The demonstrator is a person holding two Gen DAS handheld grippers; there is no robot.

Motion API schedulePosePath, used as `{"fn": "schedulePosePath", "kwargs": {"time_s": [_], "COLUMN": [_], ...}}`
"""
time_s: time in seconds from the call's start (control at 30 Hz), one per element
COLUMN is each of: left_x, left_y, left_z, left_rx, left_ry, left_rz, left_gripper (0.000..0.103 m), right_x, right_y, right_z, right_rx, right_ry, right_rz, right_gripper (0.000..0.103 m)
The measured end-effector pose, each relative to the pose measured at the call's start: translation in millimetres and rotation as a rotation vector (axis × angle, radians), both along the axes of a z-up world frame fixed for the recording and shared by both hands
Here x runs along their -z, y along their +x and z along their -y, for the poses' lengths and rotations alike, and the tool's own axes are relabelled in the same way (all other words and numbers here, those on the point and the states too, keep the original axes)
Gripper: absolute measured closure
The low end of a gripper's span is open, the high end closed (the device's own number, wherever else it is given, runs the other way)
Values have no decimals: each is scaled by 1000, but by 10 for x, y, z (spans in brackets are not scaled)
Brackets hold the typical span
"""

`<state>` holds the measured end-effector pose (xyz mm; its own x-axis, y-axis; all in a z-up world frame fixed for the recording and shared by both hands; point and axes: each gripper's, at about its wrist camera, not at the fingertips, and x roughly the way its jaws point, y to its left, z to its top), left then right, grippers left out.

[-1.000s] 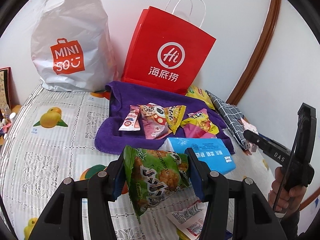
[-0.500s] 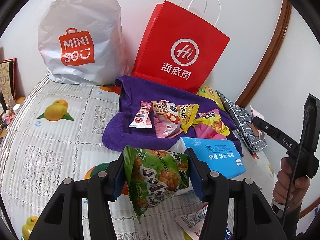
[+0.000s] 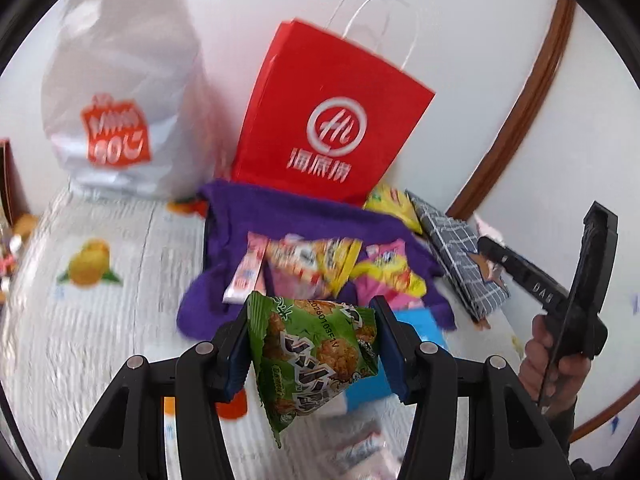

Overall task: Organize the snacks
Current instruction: 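Carry the pastry packet with right tool while left tool grasps and carries the green snack bag, then lower the pastry packet onto the towel and open right tool while left tool lowers the green bag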

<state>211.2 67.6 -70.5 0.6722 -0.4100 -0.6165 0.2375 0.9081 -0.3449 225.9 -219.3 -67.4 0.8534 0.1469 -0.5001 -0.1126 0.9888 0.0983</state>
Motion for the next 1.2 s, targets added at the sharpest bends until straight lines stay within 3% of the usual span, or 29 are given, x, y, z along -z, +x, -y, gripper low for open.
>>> {"fn": "schedulePosePath", "kwargs": {"time_s": [0.17,0.3,0.4,0.57,0.83,1.2], "left_x": [-133,5,166,330,444,457], "left_y": [203,227,226,305,337,336], "left_z": [149,191,179,112,152,162], "left_rx": [5,-13,-21,-19,-9,-13], "left_ry": [3,27,46,13,29,32], "left_rz": [27,52,33,-19,-45,-46], "left_gripper": [51,51,51,51,51,51], "right_x": [1,129,299,575,876,938], "right_y": [160,248,337,540,709,694], "right_z": [38,122,192,275,279,267], "right_rx": [1,1,-9,-8,-7,-23], "right_ry": [-3,5,7,33,14,23], "right_rz": [18,25,-4,-81,-133,-125], "right_gripper": [62,62,62,62,62,59]}}
